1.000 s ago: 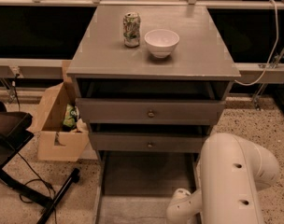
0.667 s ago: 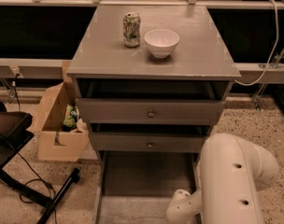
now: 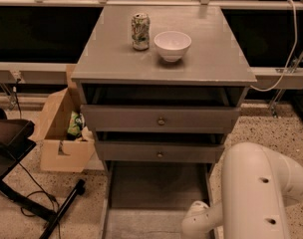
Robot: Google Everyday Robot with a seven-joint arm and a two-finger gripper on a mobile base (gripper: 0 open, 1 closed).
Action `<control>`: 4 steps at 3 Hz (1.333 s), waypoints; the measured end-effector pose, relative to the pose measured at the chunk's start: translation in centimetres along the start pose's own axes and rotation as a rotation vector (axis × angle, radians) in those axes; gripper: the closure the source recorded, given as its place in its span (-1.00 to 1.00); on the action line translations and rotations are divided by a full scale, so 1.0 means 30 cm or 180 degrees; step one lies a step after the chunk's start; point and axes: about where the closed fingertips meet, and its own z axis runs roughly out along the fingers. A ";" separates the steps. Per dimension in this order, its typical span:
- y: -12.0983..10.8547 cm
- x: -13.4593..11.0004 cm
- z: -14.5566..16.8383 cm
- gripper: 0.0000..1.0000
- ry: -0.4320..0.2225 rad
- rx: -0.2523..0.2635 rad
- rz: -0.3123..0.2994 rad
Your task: Open bottom drawer
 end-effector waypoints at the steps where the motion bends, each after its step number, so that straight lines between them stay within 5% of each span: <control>1: 0.022 0.080 -0.164 -1.00 -0.0223 -0.0026 0.0080; 2: -0.072 0.202 -0.501 -1.00 -0.0454 0.0167 0.0405; 3: -0.124 0.327 -0.801 -1.00 -0.0552 0.0292 0.0501; 4: -0.137 0.409 -1.058 -1.00 -0.0419 0.0499 0.0111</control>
Offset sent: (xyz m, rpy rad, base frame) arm 0.0688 -0.1858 0.2951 0.2211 -0.2153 0.1477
